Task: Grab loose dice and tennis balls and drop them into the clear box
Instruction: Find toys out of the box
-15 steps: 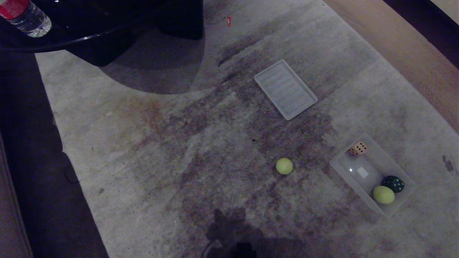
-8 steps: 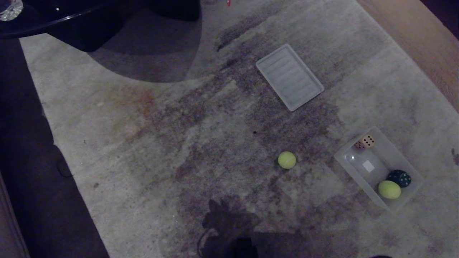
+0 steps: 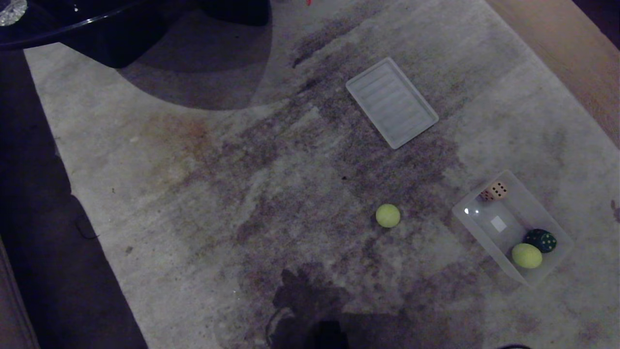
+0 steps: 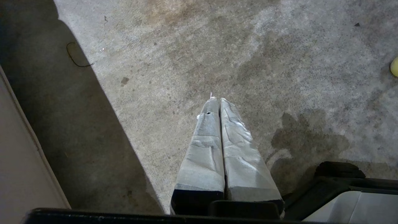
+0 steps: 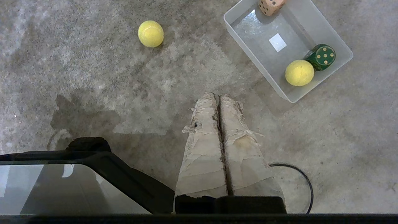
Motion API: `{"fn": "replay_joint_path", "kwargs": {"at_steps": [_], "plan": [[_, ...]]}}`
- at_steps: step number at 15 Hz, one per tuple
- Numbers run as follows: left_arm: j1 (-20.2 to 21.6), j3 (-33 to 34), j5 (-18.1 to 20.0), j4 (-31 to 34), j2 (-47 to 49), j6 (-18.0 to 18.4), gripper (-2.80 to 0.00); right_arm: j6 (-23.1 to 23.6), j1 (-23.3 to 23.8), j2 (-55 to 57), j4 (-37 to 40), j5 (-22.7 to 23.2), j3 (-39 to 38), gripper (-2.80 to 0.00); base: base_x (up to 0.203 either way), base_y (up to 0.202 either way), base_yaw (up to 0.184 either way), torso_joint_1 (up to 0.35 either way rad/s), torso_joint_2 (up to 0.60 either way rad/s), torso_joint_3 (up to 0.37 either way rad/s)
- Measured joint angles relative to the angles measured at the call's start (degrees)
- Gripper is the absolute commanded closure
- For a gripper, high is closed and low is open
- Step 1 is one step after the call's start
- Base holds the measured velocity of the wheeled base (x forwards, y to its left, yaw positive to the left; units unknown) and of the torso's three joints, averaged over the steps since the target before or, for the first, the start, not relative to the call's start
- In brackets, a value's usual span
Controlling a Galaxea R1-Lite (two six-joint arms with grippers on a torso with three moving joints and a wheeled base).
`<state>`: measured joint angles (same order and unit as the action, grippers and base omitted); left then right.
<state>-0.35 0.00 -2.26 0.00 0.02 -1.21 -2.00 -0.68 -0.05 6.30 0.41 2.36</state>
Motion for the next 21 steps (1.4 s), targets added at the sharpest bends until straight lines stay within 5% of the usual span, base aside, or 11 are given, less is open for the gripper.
{"fn": "replay_joint_path", "kwargs": {"at_steps": [7,15,21], "plan": [[0.0,0.0,0.0,0.0,0.0,0.1,0.00,-0.2,0.0,0.0,0.0,-0.1,0.0,0.00,0.000,0.000,0.000,0.000,0.00,0.000],[0.0,0.0,-0.1,0.0,0.0,-0.2,0.00,-0.2,0.0,0.0,0.0,0.0,0.0,0.00,0.002,-0.008,0.161,0.002,0.00,0.003],[0.0,0.0,0.0,0.0,0.0,-0.1,0.00,0.5,0.0,0.0,0.0,0.1,0.0,0.00,0.001,0.000,0.012,0.000,0.00,0.001]]}}
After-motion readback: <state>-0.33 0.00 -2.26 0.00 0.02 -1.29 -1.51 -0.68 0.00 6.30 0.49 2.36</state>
